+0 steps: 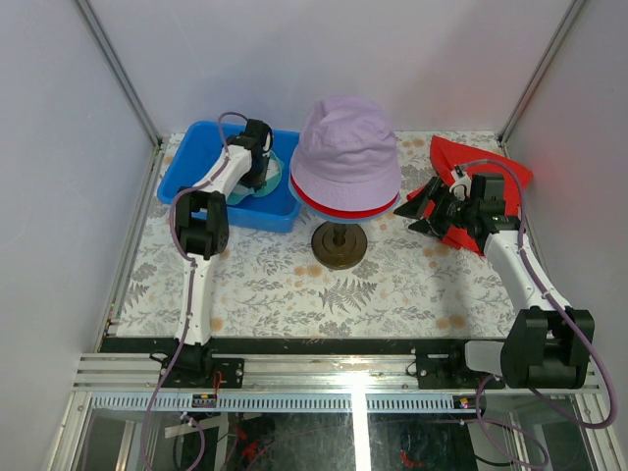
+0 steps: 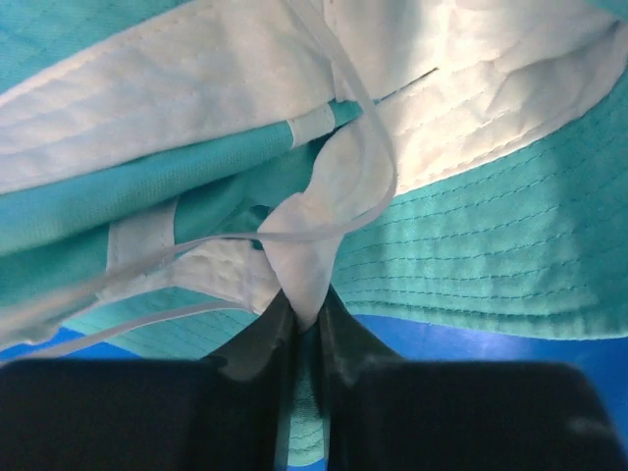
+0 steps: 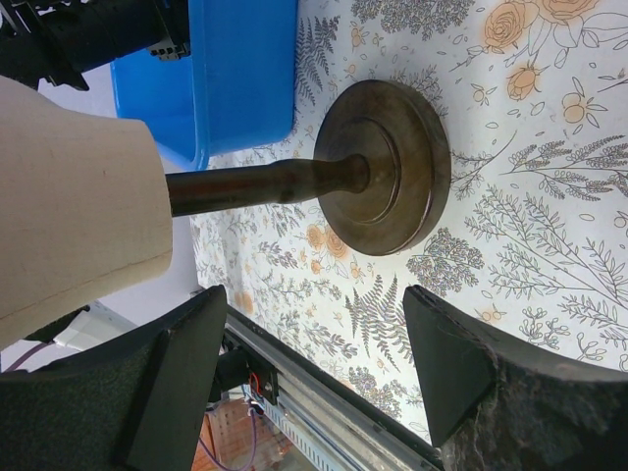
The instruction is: Stack the hats
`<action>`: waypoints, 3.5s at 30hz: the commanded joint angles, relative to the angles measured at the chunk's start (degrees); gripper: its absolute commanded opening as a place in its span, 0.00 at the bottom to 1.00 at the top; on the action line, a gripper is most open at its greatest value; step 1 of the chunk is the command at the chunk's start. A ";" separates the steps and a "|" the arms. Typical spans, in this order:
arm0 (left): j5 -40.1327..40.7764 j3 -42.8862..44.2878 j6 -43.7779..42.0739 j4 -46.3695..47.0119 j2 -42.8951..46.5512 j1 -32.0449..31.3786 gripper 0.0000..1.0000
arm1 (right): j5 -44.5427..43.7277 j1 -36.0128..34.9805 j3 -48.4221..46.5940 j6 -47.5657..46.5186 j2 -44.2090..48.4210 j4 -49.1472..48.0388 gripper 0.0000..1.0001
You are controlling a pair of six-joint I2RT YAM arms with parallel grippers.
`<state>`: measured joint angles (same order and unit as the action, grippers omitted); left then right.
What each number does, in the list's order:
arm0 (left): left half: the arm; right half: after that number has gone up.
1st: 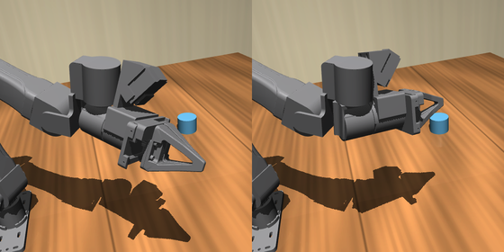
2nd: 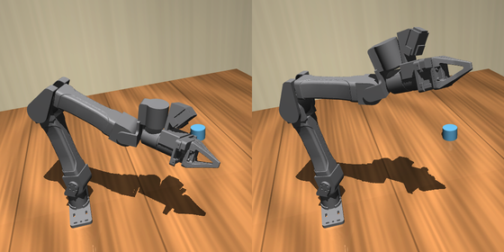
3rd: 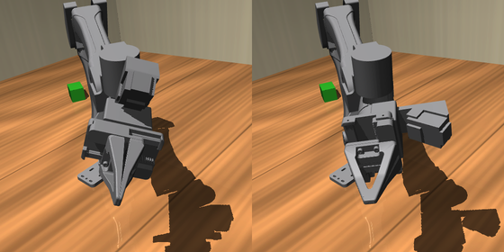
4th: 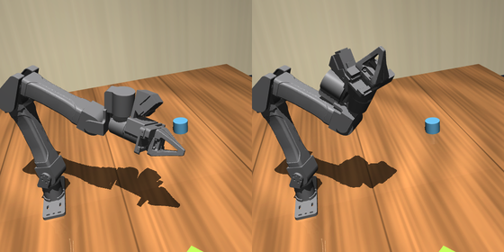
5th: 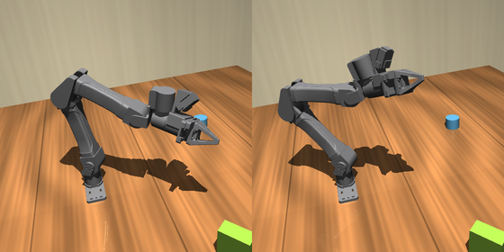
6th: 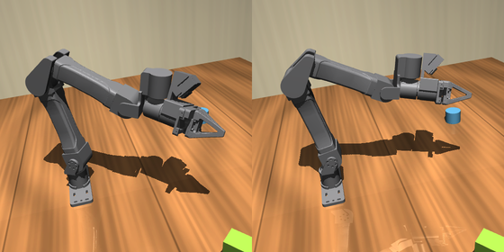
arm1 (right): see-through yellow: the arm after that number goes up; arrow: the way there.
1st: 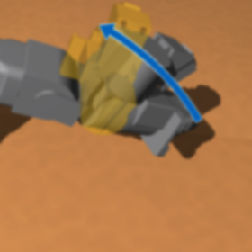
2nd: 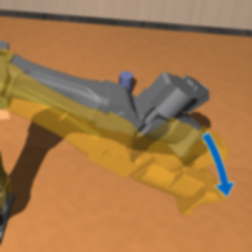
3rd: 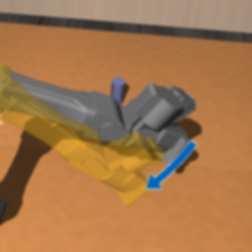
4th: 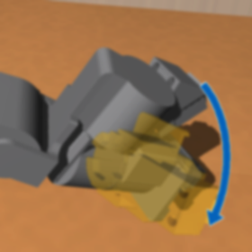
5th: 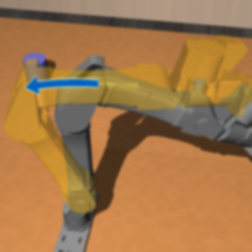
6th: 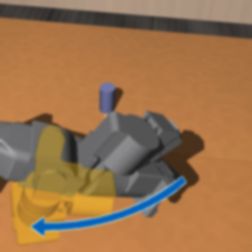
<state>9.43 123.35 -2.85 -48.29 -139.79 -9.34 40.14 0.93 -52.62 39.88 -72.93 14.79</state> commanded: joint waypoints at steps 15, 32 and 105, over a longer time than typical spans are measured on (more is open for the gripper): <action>-36.70 -9.48 25.74 12.40 23.63 8.47 0.01 | 3.19 0.56 -6.74 4.57 -1.90 -8.61 0.78; -68.15 -12.41 65.82 40.11 43.00 16.63 0.01 | -2.57 1.96 -20.02 9.08 -1.71 -19.91 0.77; -70.42 -6.94 125.80 98.22 38.43 7.93 1.00 | -14.04 -30.45 -93.13 -7.68 -25.18 -0.38 0.00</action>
<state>-61.65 117.12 117.14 42.02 -101.34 -1.28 28.77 -30.22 -140.66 34.26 -100.77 15.38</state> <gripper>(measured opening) 0.987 0.026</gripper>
